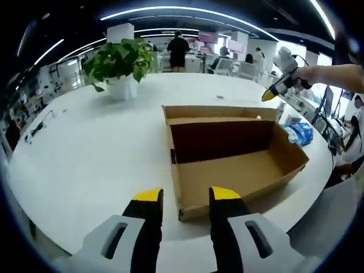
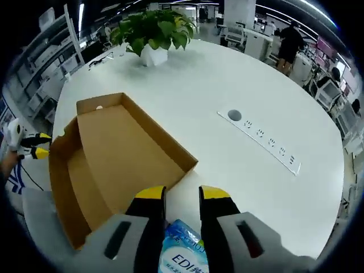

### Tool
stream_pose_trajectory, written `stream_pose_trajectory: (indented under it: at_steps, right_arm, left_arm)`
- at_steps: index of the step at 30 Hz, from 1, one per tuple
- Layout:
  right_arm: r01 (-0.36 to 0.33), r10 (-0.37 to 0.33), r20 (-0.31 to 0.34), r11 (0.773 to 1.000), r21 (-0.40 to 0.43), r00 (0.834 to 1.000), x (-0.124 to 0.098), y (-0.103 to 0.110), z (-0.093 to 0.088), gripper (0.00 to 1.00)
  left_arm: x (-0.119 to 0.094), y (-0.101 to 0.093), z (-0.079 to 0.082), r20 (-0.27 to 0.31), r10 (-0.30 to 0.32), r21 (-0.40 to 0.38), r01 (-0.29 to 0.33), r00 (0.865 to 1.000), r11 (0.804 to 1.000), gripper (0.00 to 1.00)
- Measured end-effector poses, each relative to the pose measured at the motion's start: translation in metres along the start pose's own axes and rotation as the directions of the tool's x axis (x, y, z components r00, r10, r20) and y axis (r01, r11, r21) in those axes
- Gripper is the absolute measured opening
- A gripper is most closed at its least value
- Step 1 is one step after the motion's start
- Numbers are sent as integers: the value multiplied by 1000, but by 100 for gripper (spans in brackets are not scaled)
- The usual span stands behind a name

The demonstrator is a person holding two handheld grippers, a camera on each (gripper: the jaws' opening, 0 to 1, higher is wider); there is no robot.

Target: Operate the shoe box by opening the lid, removing the specified soft item, and placing it in the target area until the item is outside and the box remains undamaged.

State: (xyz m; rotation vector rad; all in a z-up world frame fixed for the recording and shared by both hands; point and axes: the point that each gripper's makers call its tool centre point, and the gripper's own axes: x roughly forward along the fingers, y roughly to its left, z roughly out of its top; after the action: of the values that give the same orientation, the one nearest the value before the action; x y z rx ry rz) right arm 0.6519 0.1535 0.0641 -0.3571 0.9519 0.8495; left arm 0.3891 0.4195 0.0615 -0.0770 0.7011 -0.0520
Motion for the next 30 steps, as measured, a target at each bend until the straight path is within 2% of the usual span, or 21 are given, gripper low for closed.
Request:
stream_pose_trajectory:
  at_steps: [3,10,15,17,21,30]
  right_arm:
    - [-1,0,8,996,91,1000,8,2,-1,19]
    - [39,-37,-15,983,181,999,21,-1,-8,17]
    - [26,-17,-37,966,257,999,31,4,-19,13]
    - [7,2,-33,958,286,999,38,4,-18,12]
    - [-3,17,-46,958,286,999,41,14,-20,8]
    - [46,-35,-50,966,254,998,40,8,-18,5]
  left_arm:
    - [2,2,-1,-1,0,-26,0,1000,1000,25]
    - [8,4,-6,-8,-6,-62,6,1000,998,13]
    - [11,3,-11,-22,-8,-61,6,1000,998,7]
    - [11,4,-11,-20,-5,-67,4,1000,998,6]
    - [12,5,-12,-16,-6,-79,5,1000,997,3]
    - [12,5,-12,5,-9,-85,10,1000,996,3]
